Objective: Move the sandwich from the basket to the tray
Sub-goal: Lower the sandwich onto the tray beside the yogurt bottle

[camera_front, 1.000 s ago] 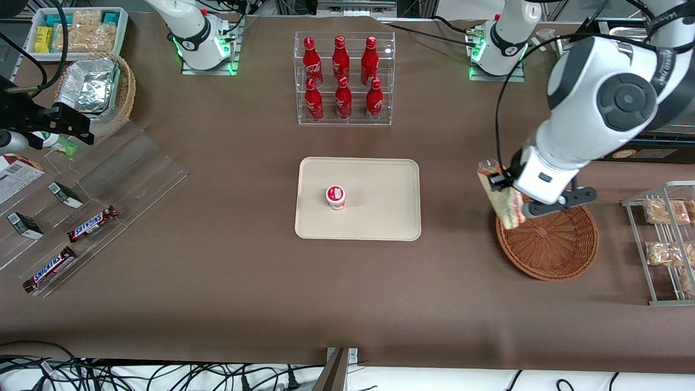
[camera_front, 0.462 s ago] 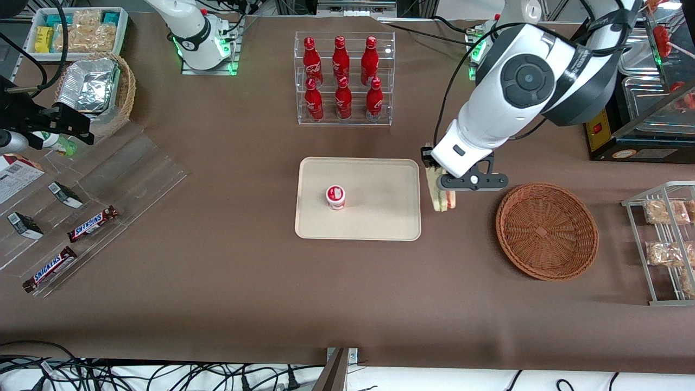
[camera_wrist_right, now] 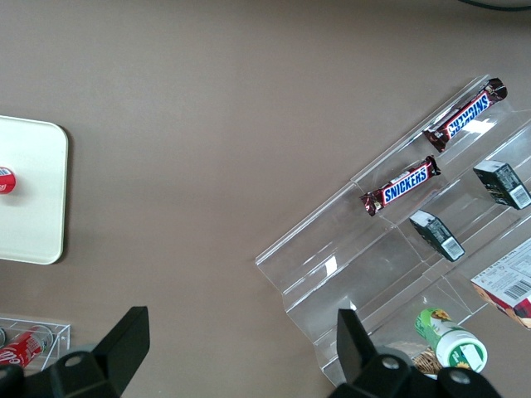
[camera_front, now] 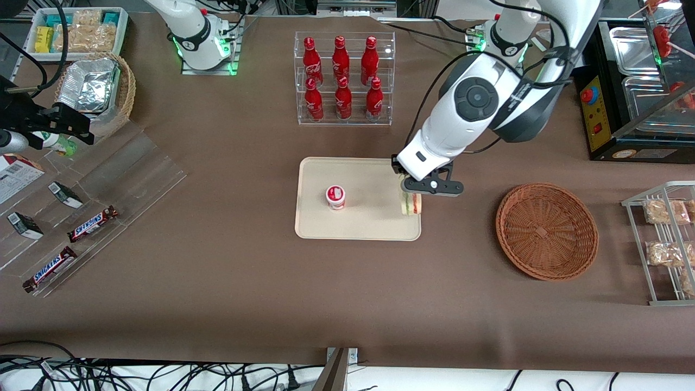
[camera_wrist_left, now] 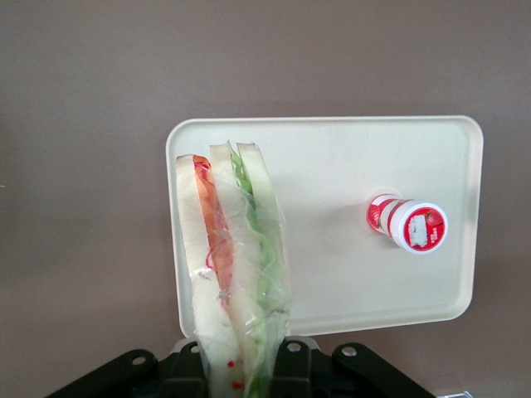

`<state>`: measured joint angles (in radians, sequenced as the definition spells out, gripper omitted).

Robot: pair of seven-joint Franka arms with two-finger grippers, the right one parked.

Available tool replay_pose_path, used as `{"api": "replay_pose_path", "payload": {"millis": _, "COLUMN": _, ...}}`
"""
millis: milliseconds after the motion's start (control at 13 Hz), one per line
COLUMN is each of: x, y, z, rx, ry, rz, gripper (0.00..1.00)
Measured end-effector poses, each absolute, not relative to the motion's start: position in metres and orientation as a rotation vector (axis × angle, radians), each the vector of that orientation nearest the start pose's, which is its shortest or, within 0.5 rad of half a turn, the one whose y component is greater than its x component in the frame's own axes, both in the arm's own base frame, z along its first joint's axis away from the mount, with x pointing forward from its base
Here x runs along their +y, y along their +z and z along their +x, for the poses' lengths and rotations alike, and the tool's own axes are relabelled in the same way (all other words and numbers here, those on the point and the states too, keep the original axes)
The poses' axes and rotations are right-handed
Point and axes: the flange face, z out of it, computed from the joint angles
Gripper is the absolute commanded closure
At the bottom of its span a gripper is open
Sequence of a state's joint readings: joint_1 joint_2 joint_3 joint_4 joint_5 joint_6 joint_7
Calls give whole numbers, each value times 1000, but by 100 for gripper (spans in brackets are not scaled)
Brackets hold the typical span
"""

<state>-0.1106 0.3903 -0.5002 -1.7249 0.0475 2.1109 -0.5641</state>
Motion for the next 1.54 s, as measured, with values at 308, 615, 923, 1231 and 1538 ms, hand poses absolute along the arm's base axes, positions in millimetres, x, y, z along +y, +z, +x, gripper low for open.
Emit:
{"api": "replay_pose_path", "payload": {"millis": 308, "x": -370, "y": 334, "z": 544, "rx": 82, "ry": 26, "rz": -3247, "gripper": 100}}
{"api": "replay_pose_path", "payload": {"millis": 615, "x": -382, "y": 282, "z": 532, "rx": 108, "ry": 47, "rz": -3190, "gripper": 100}}
{"api": "replay_pose_path", "payload": {"millis": 923, "x": -396, "y": 253, "z": 521, "rx": 148, "ry": 51, "rz": -3162, "gripper": 100}}
{"api": "replay_pose_path", "payload": {"millis": 1231, "x": -406, "y": 235, "z": 511, "rx": 206, "ry": 51, "rz": -3143, "gripper": 100}}
{"api": "replay_pose_path", "payload": {"millis": 1538, "x": -410, "y": 224, "z": 504, "rx": 203, "ry": 77, "rz": -3137, "gripper": 20}}
